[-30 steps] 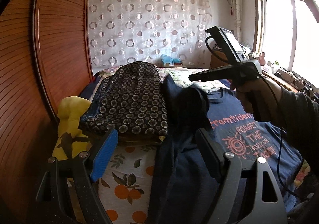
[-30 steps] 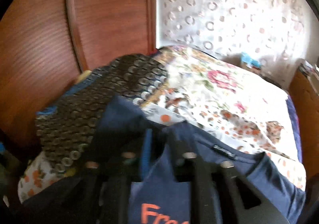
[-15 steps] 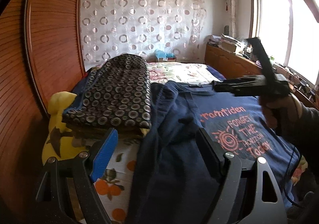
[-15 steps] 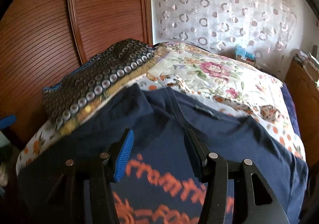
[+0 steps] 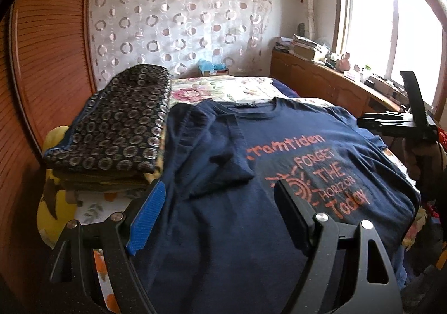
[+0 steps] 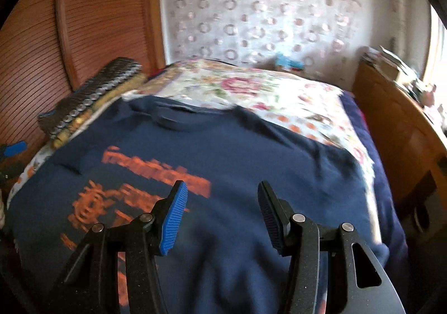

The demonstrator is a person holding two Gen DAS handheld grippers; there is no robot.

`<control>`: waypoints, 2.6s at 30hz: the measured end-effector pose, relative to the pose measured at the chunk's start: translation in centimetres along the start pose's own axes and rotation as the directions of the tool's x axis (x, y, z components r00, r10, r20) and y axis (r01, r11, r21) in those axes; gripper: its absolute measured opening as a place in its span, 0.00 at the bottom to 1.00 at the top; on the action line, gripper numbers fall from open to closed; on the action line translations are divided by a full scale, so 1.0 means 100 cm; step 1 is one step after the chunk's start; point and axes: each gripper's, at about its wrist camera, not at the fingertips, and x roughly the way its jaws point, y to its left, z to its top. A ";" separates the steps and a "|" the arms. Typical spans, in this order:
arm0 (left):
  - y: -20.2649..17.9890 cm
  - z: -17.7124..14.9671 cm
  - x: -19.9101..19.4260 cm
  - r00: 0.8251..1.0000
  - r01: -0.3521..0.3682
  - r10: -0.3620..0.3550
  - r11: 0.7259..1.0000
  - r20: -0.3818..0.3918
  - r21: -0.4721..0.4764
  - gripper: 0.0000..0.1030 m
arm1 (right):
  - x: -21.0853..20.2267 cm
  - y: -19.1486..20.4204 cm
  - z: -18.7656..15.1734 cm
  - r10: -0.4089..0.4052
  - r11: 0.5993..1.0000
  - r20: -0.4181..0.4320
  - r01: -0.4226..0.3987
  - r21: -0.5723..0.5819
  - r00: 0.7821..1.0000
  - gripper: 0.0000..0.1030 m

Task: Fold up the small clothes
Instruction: 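Grasp the shirt's other side with the right gripper and fold it inward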

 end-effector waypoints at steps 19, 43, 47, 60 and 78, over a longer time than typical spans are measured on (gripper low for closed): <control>-0.030 0.010 0.070 0.979 0.114 -0.107 0.993 -0.172 0.035 0.78 | -0.016 -0.102 -0.066 -0.152 0.949 -0.191 0.198 0.247 0.970 0.53; -0.044 0.013 0.117 0.952 0.065 -0.025 0.990 -0.305 0.123 0.89 | -0.015 -0.125 -0.051 -0.133 0.980 -0.137 0.151 0.131 0.982 0.02; -0.044 0.014 0.119 0.952 0.064 -0.024 0.991 -0.306 0.121 0.89 | -0.034 -0.112 -0.039 -0.123 0.984 -0.033 0.127 0.122 0.992 0.02; -0.044 0.013 0.119 0.952 0.065 -0.025 0.991 -0.306 0.121 0.90 | -0.005 -0.026 -0.052 0.081 0.997 -0.074 -0.083 -0.012 0.994 0.02; -0.049 0.026 0.072 0.987 0.046 -0.026 0.991 -0.159 0.123 0.90 | -0.022 -0.077 -0.059 -0.062 0.984 -0.029 0.066 0.166 0.998 0.47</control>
